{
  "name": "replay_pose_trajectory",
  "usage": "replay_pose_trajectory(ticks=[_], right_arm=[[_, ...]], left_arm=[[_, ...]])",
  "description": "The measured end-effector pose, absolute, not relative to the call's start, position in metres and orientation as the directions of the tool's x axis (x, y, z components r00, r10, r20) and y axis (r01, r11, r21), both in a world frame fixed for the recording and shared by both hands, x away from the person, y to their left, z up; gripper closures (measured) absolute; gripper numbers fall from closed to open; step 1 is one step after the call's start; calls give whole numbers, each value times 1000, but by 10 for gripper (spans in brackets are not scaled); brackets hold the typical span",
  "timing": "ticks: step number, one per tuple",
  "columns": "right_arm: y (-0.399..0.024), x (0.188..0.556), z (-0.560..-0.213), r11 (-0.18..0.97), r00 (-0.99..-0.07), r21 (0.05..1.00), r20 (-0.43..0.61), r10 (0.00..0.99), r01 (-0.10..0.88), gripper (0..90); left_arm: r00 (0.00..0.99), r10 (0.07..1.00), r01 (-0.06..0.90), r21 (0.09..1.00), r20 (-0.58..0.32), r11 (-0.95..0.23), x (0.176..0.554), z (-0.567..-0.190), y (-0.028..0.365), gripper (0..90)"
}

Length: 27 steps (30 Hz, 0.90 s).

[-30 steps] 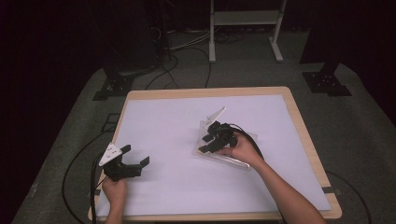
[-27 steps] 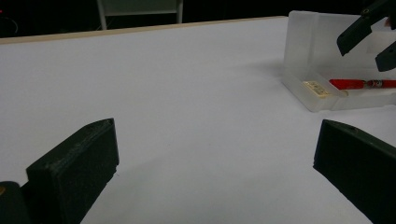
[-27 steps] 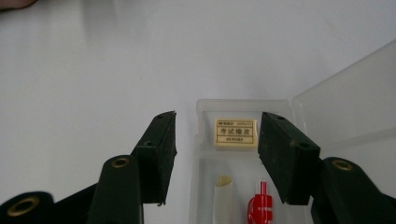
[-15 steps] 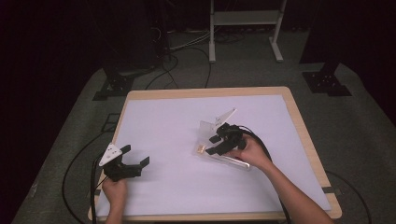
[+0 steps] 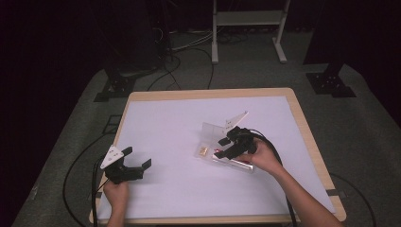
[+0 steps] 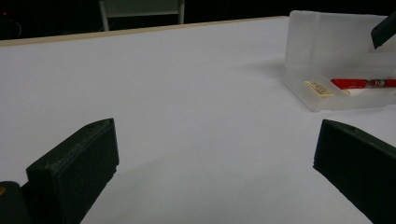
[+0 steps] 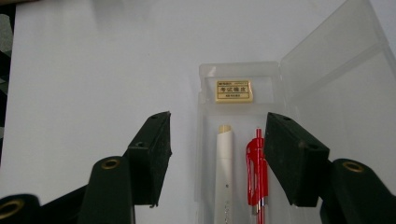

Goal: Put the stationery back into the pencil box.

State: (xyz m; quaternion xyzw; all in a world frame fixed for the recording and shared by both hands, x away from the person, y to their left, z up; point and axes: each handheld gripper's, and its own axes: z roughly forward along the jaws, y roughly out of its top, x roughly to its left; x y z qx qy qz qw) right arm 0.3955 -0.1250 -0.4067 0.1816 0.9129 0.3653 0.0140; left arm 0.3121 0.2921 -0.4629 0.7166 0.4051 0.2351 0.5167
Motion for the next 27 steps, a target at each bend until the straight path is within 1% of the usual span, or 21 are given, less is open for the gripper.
replay_pose_trajectory(ticks=[4, 16, 20, 22, 27], right_arm=[[-130, 393, -404, 668, -936, 677, 96, 338, 310, 399], [-151, 385, -406, 641, -923, 685, 126, 364, 346, 391], [-156, 384, -408, 639, -919, 683, 127, 374, 354, 357], [-158, 384, -407, 631, -910, 683, 124, 395, 367, 343], [-162, 380, -405, 625, -912, 692, 121, 392, 360, 315]], left_arm=[[560, 824, 339, 931, -84, -135, 312, -463, 293, 0], [560, 824, 337, 931, -81, -137, 312, -463, 292, 0], [561, 823, 341, 930, -84, -138, 313, -463, 292, 0], [561, 824, 340, 930, -83, -138, 313, -463, 292, 0], [559, 825, 342, 930, -84, -137, 313, -463, 292, 0]])
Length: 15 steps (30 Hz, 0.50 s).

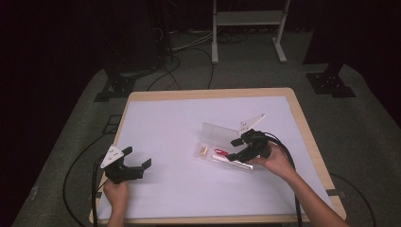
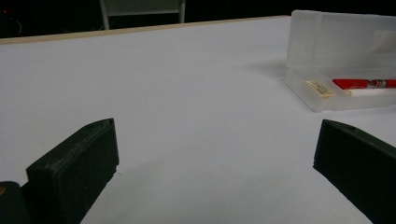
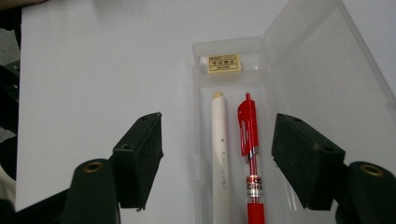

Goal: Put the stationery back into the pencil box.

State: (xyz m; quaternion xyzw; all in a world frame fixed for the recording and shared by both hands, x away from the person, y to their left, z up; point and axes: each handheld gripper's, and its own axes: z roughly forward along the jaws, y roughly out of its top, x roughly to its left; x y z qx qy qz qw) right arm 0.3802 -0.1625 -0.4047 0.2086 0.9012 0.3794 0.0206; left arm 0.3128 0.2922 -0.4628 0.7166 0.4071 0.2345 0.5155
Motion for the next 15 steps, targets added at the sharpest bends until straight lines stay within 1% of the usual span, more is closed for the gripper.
replay_pose_trajectory(ticks=[5, 15], right_arm=[[-165, 375, -401, 624, -917, 701, 110, 384, 345, 309], [-177, 370, -403, 628, -910, 689, 116, 397, 362, 301]], left_arm=[[558, 825, 341, 930, -83, -138, 313, -463, 292, 0], [558, 826, 343, 929, -84, -138, 313, -463, 292, 0]])
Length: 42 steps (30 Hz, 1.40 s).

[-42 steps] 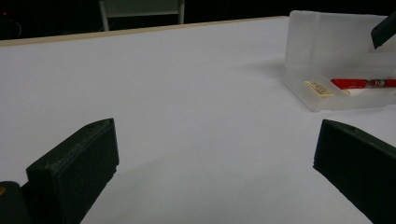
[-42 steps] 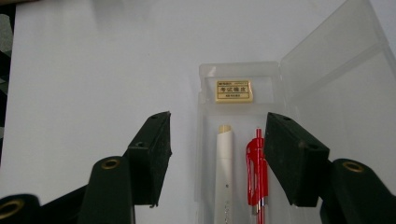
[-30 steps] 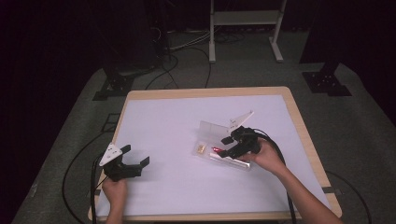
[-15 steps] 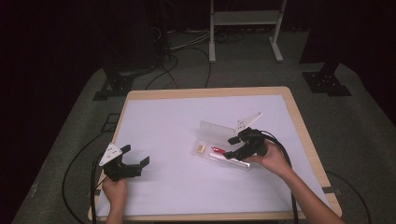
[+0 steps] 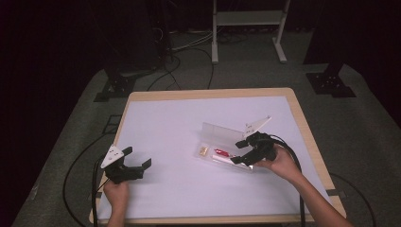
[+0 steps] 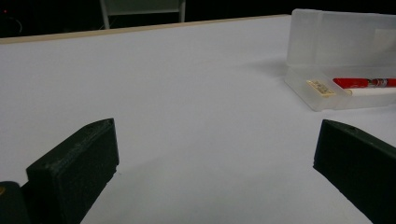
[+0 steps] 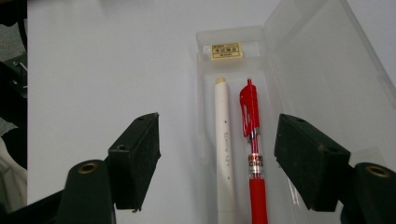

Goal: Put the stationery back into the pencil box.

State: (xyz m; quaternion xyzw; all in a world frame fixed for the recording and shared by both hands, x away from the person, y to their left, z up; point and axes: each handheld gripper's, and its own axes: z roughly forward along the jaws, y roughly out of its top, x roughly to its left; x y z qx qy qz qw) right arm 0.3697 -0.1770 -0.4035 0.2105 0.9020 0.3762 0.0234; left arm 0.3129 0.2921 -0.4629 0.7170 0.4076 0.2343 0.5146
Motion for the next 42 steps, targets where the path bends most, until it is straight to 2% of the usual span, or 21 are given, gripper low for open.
replay_pose_trajectory(ticks=[42], right_arm=[[-242, 349, -422, 571, -864, 695, 145, 483, 436, 294]], left_arm=[[551, 830, 351, 926, -83, -141, 313, -463, 291, 0]])
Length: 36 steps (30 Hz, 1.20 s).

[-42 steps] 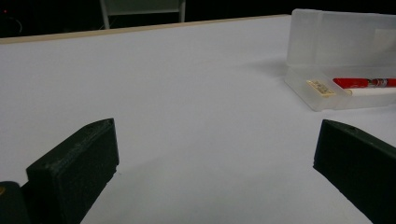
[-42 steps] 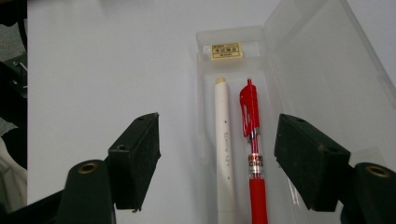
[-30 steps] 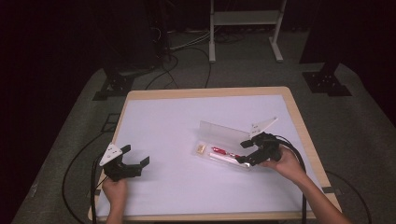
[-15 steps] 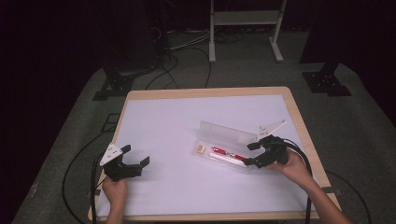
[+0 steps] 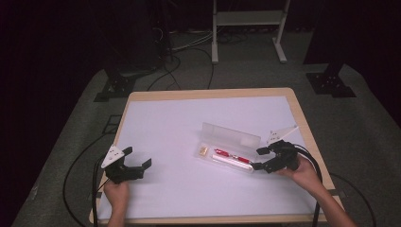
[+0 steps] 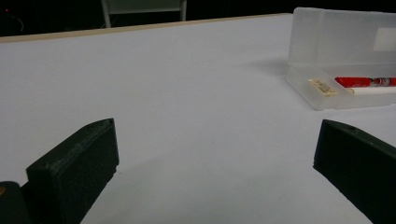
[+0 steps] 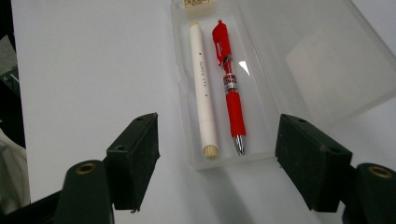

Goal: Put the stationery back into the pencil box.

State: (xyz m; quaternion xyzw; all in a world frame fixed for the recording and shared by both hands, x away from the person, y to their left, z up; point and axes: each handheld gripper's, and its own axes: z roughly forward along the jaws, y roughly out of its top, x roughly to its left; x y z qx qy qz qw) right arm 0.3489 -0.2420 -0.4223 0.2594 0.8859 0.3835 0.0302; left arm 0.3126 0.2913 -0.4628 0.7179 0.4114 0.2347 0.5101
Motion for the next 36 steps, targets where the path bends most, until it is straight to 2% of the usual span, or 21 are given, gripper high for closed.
replay_pose_trajectory(ticks=[36], right_arm=[[-285, 331, -431, 515, -815, 697, 174, 553, 499, 291]], left_arm=[[550, 832, 349, 926, -79, -142, 312, -463, 291, 0]])
